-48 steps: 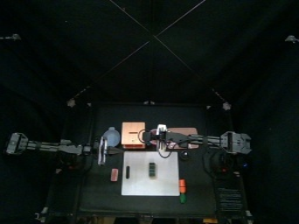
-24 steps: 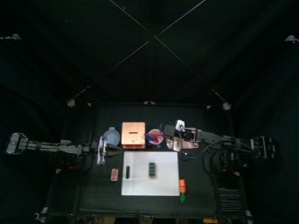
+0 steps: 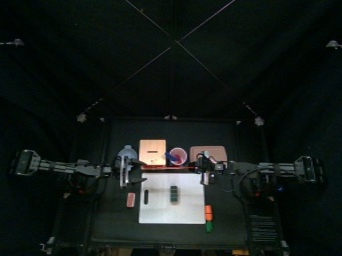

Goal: Cut the sushi into 4 pieces with the knife
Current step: Grasp knife edge with left hand

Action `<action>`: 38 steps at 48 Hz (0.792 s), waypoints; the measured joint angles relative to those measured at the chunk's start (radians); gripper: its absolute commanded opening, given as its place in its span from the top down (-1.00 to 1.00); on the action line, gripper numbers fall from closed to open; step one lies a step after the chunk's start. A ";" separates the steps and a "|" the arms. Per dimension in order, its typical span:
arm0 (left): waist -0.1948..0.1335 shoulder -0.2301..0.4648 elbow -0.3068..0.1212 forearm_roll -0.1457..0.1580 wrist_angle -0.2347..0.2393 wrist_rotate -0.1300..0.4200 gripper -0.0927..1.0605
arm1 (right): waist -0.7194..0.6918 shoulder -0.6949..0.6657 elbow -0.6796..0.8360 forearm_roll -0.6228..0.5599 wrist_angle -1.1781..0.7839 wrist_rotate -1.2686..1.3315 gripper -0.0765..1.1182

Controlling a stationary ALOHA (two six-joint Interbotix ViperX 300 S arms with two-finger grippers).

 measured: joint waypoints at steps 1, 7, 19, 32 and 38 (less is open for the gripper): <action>0.002 0.018 -0.009 -0.002 -0.006 0.002 -0.94 | 0.000 0.000 0.003 0.000 -0.006 0.000 0.69; 0.011 0.094 -0.041 -0.002 -0.046 0.015 -0.94 | 0.002 0.000 0.008 0.000 -0.026 0.000 0.69; 0.025 0.190 -0.063 -0.002 -0.167 0.034 -0.89 | 0.008 0.002 0.011 0.003 -0.032 0.000 0.69; 0.031 0.227 -0.077 -0.002 -0.189 0.040 -0.53 | 0.008 0.006 0.015 0.003 -0.040 0.000 0.69; 0.032 0.241 -0.086 -0.002 -0.190 0.041 -0.36 | 0.009 0.006 0.015 0.003 -0.048 0.000 0.69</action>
